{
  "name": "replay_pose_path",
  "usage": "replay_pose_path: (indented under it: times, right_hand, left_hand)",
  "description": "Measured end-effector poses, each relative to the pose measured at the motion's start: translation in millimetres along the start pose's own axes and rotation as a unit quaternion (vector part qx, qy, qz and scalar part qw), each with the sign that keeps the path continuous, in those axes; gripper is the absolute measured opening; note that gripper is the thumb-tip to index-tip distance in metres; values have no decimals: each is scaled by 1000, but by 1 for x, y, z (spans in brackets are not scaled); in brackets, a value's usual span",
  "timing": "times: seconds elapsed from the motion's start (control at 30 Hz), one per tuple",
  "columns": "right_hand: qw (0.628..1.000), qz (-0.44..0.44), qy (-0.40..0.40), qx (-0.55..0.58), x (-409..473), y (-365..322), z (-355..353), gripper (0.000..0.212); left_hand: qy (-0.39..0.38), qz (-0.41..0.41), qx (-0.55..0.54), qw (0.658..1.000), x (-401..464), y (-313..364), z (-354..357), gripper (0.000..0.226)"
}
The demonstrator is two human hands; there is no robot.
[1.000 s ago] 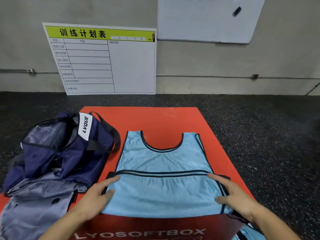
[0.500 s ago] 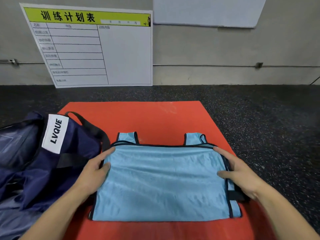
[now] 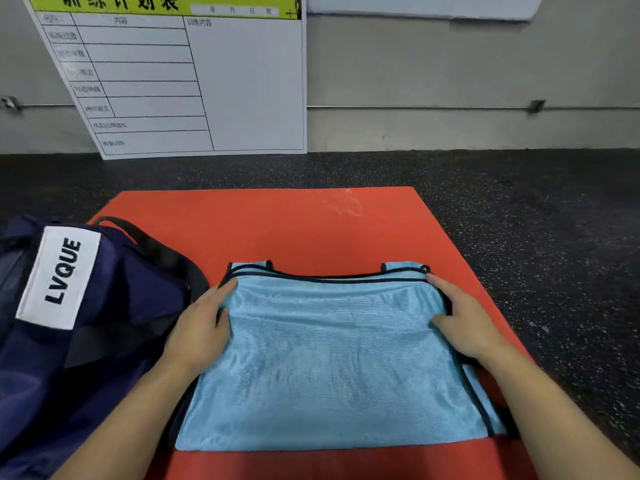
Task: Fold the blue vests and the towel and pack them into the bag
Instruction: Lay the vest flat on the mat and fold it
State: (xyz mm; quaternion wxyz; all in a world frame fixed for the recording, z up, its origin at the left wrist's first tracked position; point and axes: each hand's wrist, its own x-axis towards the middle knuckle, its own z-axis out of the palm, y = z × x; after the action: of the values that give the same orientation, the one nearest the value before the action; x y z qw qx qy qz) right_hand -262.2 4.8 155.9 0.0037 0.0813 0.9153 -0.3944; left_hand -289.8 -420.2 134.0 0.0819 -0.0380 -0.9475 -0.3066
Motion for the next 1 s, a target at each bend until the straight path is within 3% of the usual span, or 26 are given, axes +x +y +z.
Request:
replay_pose_path:
  times: [0.2, 0.3, 0.37, 0.43, 0.53, 0.6, 0.73, 0.87, 0.93, 1.0]
  right_hand:
    - [973, 38, 138, -182, 2, 3, 12, 84]
    - [933, -51, 206, -292, -7, -25, 41, 73]
    - [936, -145, 159, -277, -16, -56, 78, 68]
    - [939, -216, 66, -259, -22, -78, 119, 56]
    - [945, -201, -34, -256, -30, -88, 147, 75]
    - [945, -173, -34, -275, -24, -75, 140, 78]
    - [946, -62, -6, -318, -6, -29, 96, 64]
    - [932, 23, 51, -359, -6, -5, 61, 65]
    - [936, -16, 59, -346, -10, -23, 77, 66]
    - [950, -110, 15, -293, -22, -54, 110, 69]
  left_hand:
    - [-30, -14, 81, 996, -1, 8, -4, 66]
    - [31, 58, 203, 977, -4, 28, 3, 65]
    - [26, 134, 192, 972, -14, 49, 29, 56]
    - [-29, 164, 166, 972, -23, 66, 60, 52]
    - [-63, 148, 168, 973, -21, 62, 82, 64]
    - [-54, 117, 187, 974, -14, 48, 77, 69]
    - [-53, 49, 228, 971, -4, 20, 55, 88]
    - [-29, 36, 242, 969, -10, 17, 46, 85]
    - [-23, 56, 211, 976, -19, 35, 54, 75]
    - [-28, 105, 181, 977, -33, 60, 67, 66]
